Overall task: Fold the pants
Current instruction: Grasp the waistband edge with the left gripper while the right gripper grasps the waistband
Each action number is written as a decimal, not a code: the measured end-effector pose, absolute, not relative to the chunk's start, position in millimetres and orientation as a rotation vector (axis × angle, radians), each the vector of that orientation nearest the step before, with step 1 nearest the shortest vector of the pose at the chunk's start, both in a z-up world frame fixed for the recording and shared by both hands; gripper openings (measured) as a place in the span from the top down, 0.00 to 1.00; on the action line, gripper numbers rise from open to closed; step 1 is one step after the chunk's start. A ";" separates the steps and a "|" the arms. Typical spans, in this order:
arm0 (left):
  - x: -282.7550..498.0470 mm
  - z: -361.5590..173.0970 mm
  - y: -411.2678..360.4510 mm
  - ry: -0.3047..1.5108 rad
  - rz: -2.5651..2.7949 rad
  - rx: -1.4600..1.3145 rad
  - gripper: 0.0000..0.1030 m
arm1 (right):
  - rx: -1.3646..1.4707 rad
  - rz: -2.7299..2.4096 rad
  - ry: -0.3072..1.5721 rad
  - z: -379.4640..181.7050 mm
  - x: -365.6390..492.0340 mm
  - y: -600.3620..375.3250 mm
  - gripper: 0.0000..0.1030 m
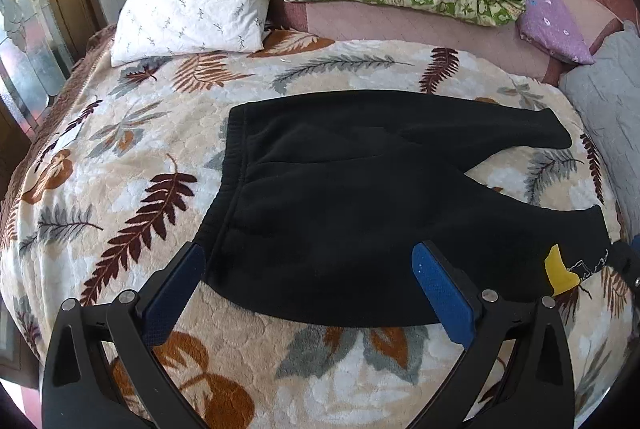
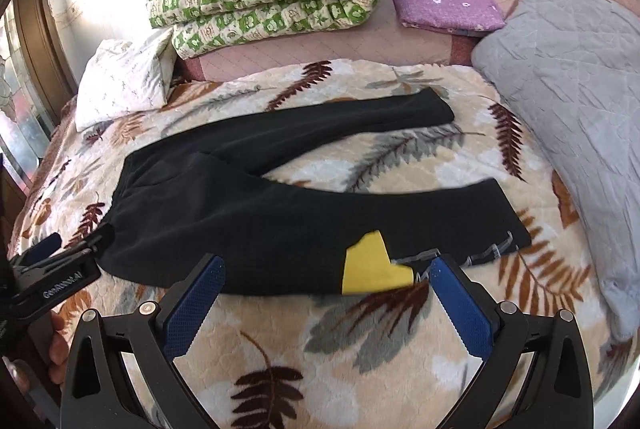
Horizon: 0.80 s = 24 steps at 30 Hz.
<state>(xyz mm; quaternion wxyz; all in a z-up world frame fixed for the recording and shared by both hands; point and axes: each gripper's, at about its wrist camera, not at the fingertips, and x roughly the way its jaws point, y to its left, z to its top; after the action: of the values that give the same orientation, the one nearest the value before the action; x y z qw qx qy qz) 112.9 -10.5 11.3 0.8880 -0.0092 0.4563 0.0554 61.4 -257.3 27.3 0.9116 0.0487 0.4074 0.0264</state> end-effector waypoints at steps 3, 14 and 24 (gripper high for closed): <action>149.8 14.4 5.0 1.046 0.062 -0.061 0.00 | 0.121 0.058 0.821 35.9 85.9 -277.6 0.00; 285.6 -3.0 90.0 1.324 0.059 -0.332 0.00 | 0.214 -0.006 0.982 9.2 288.6 -412.7 0.01; 339.8 -41.7 110.8 1.458 -0.013 -0.480 0.00 | 0.284 0.115 1.129 -45.9 385.6 -436.6 0.15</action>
<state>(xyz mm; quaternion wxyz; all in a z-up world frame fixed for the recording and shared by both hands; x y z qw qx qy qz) 339.8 110.8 -41.7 0.7196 -0.2173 0.6594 -0.0060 385.6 -436.6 -45.9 0.8337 0.1339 0.5330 0.0544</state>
